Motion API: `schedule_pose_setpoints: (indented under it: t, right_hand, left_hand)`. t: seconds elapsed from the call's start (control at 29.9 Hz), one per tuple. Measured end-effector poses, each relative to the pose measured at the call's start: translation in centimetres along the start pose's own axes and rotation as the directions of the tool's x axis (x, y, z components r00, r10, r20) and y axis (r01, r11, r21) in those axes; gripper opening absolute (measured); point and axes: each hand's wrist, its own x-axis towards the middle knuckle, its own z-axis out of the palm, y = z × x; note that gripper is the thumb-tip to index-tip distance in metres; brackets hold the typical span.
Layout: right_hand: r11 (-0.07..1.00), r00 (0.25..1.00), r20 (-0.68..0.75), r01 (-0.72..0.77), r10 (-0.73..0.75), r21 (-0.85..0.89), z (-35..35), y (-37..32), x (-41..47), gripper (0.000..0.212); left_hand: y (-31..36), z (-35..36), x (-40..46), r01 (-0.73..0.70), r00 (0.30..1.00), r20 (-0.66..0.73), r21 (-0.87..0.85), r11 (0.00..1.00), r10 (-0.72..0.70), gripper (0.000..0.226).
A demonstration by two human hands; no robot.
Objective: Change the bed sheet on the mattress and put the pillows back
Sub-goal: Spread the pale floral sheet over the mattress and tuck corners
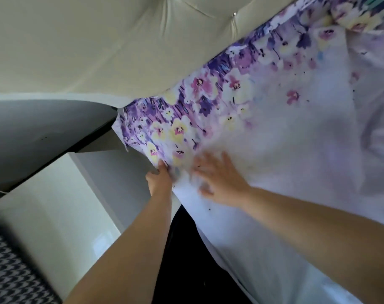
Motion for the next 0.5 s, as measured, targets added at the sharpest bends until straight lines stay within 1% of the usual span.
schedule_pose_setpoints:
  t: [0.03, 0.07, 0.1, 0.13, 0.17, 0.2, 0.23, 0.27, 0.3, 0.33, 0.37, 0.4, 0.43, 0.47, 0.5]
  right_hand:
    - [0.990, 0.990, 0.042, 0.136, -0.137, 0.023, 1.7, -1.3, -2.2, 0.052]
    - [0.962, 0.963, 0.050, 0.262, -0.266, 0.072, 2.9, -2.2, -4.2, 0.042]
    - [0.922, 0.930, 0.016, 0.362, -0.367, 0.135, 3.6, -2.9, -6.0, 0.032]
    - [0.886, 0.905, -0.037, 0.422, -0.423, 0.192, 3.8, -3.3, -7.2, 0.025]
    - [0.877, 0.903, -0.122, 0.429, -0.411, 0.218, 3.7, -3.3, -8.1, 0.024]
    - [0.902, 0.921, -0.203, 0.374, -0.333, 0.215, 3.5, -2.8, -8.5, 0.029]
    - [0.950, 0.941, -0.275, 0.253, -0.198, 0.183, 3.2, -1.8, -8.7, 0.036]
    - [0.988, 0.947, -0.321, 0.068, -0.020, 0.139, 2.9, -0.3, -8.8, 0.043]
    - [0.981, 0.924, -0.335, -0.150, 0.184, 0.124, 2.6, 1.3, -9.0, 0.050]
    - [0.935, 0.887, -0.297, -0.326, 0.355, 0.141, 2.5, 2.7, -9.5, 0.056]
    - [0.894, 0.865, -0.229, -0.419, 0.446, 0.159, 2.8, 3.3, -10.3, 0.061]
    - [0.882, 0.872, -0.151, -0.442, 0.465, 0.166, 3.8, 3.2, -11.5, 0.064]
    - [0.892, 0.893, -0.094, -0.423, 0.440, 0.159, 5.4, 2.5, -12.8, 0.066]
    - [0.913, 0.918, -0.050, -0.384, 0.394, 0.140, 7.1, 1.2, -14.4, 0.066]
    - [0.928, 0.935, -0.019, -0.349, 0.354, 0.133, 8.6, -0.4, -16.4, 0.064]
  left_hand:
    - [-0.9, -0.1, 0.0, -0.019, 1.000, 0.018, 0.036, 0.999, 0.018, 0.050]
    - [-1.4, -0.4, 0.1, -0.078, 0.997, 0.035, 0.098, 0.992, 0.075, 0.045]
    - [-1.6, -0.8, 0.1, -0.141, 0.990, 0.031, 0.174, 0.975, 0.137, 0.038]
    - [-1.7, -1.3, 0.2, -0.191, 0.981, 0.006, 0.237, 0.952, 0.195, 0.032]
    - [-1.7, -1.9, 0.3, -0.231, 0.969, -0.026, 0.271, 0.934, 0.247, 0.027]
    - [-1.5, -2.5, 0.3, -0.260, 0.956, -0.058, 0.287, 0.922, 0.287, 0.025]
    - [-1.3, -3.2, 0.3, -0.282, 0.942, -0.093, 0.305, 0.910, 0.323, 0.025]
    - [-1.0, -3.7, 0.2, -0.292, 0.929, -0.130, 0.317, 0.902, 0.346, 0.027]
    - [-0.9, -4.0, 0.0, -0.300, 0.919, -0.155, 0.323, 0.897, 0.364, 0.029]
    - [-1.0, -4.1, -0.3, -0.316, 0.910, -0.165, 0.315, 0.895, 0.380, 0.030]
    - [-1.2, -3.9, -0.8, -0.342, 0.899, -0.171, 0.299, 0.891, 0.403, 0.028]
    - [-1.5, -3.5, -1.4, -0.383, 0.882, -0.167, 0.292, 0.876, 0.441, 0.024]
    - [-2.1, -3.0, -2.2, -0.449, 0.847, -0.150, 0.310, 0.838, 0.510, 0.021]
    - [-3.0, -2.3, -3.0, -0.536, 0.790, -0.114, 0.347, 0.770, 0.602, 0.019]
    - [-4.1, -1.4, -3.9, -0.626, 0.715, -0.053, 0.397, 0.672, 0.697, 0.020]
